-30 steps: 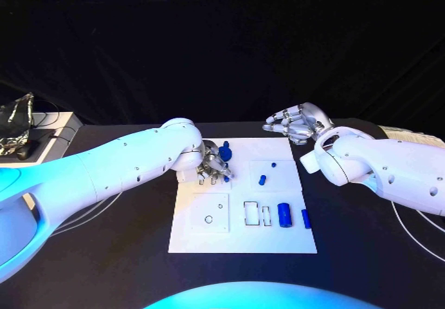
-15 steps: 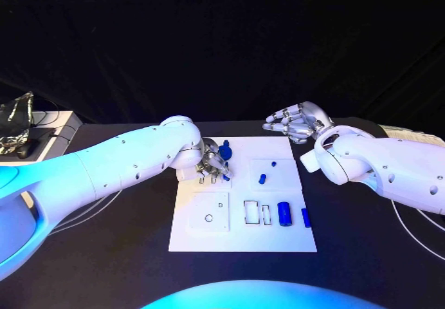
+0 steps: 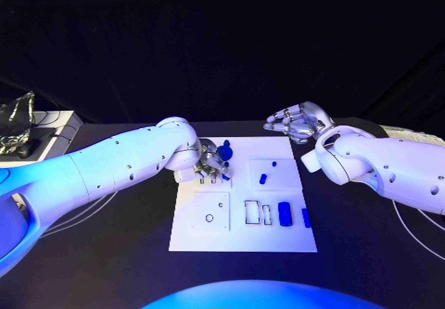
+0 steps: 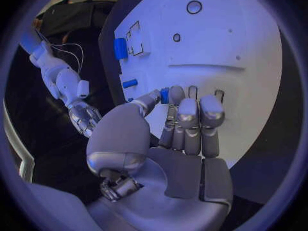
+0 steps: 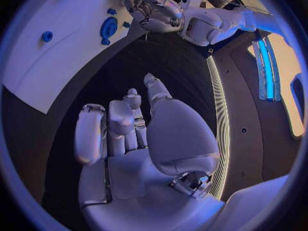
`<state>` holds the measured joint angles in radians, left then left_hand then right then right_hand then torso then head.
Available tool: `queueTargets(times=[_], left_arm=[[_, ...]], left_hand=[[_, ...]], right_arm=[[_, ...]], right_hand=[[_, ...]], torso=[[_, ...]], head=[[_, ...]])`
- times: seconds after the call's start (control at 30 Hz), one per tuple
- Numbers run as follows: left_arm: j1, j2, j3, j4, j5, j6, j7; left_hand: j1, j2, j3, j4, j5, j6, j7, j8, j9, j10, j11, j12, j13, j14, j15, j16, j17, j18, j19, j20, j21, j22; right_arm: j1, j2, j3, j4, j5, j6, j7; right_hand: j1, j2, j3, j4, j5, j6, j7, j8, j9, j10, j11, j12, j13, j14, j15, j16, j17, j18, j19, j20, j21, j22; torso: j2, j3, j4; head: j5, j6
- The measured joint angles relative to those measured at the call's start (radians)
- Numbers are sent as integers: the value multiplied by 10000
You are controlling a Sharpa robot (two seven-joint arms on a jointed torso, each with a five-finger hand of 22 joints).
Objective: Assemble the parts on the task board
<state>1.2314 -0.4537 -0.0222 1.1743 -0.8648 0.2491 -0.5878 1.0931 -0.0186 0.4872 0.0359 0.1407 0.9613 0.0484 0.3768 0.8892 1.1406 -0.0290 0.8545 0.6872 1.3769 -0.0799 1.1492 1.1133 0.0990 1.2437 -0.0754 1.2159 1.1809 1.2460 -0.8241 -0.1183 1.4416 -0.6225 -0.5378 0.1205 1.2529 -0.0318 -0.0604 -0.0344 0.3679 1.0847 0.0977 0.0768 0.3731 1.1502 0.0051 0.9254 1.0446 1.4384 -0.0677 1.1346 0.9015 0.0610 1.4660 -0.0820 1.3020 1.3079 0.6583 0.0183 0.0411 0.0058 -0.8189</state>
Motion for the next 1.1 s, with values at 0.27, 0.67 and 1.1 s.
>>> queueTargets(times=[0.27, 0.67, 1.1], left_arm=[[0, -741, 28, 897, 265, -665, 13], [-1, -1526, -12, 1815, 148, -1818, -30], [-36, -1459, -280, 1808, -512, -2333, -169]], left_hand=[[-294, -534, -168, -168, 2307, 348, -57, 82, 92, 384, -115, -125, -125, 349, -132, 339, 434, 1, 309, -194, 237, 260], [-348, -905, -265, -265, 3811, 682, -109, 0, 204, 699, -123, -384, 51, 473, -254, 214, 481, -157, 647, -319, 442, 662], [-426, -983, -265, -265, 3867, 844, -199, -116, 276, 865, -179, -501, 216, 473, -253, 215, 442, -157, 716, -318, 441, 796]], right_arm=[[-14, -45, 0, -12, -1, 10, 0], [-39, -141, -9, -53, -2, 11, 10], [-51, -149, -12, -92, -6, 11, 17]], right_hand=[[0, 0, 0, 0, 0, -12, 10, 0, -15, 7, 8, 0, -1, 0, 0, 0, 0, 0, 0, 0, 0, -1], [0, 0, 0, 0, 0, -33, 30, -38, -70, 16, 16, 0, -3, 0, 0, 0, 0, 0, 0, 0, 0, -3], [-40, -40, 0, 0, 0, -62, 55, -38, -120, 18, 18, 0, -5, 0, 0, 0, -1, 0, 0, 0, 0, -4]], torso=[[-21, 7, 10], [-81, 17, 45], [-58, 26, 34]], head=[[49, 4], [91, -119], [194, -202]])
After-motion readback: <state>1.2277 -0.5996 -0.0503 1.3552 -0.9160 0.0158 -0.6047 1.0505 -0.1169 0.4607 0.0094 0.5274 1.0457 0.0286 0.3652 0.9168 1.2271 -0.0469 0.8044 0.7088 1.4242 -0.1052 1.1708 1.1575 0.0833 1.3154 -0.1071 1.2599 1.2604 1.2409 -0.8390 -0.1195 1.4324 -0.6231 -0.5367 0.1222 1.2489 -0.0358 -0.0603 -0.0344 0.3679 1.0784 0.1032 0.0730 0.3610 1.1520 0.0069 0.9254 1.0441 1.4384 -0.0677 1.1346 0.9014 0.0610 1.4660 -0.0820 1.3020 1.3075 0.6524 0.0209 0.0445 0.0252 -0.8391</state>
